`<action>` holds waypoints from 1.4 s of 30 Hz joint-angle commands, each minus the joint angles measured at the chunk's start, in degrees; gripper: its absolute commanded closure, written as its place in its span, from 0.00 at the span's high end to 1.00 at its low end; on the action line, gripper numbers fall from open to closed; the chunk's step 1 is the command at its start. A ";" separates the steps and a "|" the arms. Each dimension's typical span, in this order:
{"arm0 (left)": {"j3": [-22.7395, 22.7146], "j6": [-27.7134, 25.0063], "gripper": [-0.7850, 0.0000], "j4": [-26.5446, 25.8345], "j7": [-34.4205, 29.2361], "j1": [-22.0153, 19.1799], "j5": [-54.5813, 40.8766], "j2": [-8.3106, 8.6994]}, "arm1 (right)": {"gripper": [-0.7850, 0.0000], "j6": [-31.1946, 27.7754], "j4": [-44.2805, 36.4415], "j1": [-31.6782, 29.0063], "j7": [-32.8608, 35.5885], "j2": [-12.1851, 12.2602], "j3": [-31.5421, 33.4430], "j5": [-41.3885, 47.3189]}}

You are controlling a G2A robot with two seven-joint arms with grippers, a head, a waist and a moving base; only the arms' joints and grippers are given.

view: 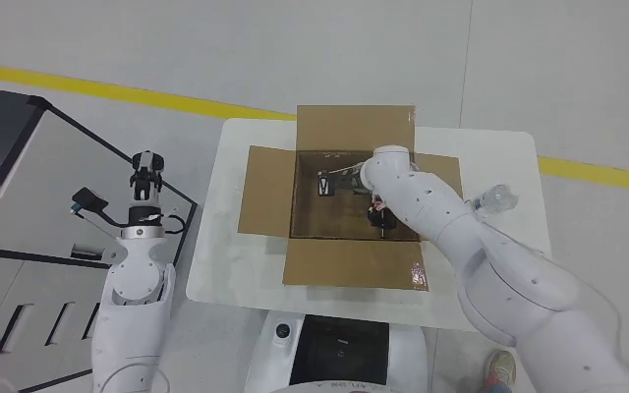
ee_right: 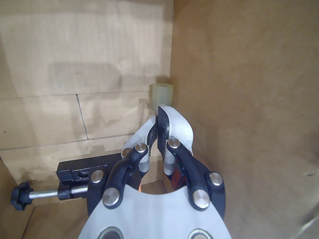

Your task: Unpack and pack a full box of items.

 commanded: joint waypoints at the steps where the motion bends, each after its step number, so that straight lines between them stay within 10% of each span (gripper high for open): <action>1: -0.04 -0.23 0.00 -0.01 0.02 0.12 0.13 -0.04 | 0.00 0.56 1.14 0.10 -1.17 -0.59 -0.19 -0.68; 28: -1.60 -3.63 0.00 0.35 -2.77 0.86 -0.98 -0.22 | 0.00 1.49 11.65 0.45 -13.66 -4.49 -0.22 -4.17; 42: -0.79 -4.37 0.00 0.30 -5.26 0.74 -1.76 -0.34 | 0.00 -15.46 12.61 4.80 -33.77 -0.43 -0.60 -7.63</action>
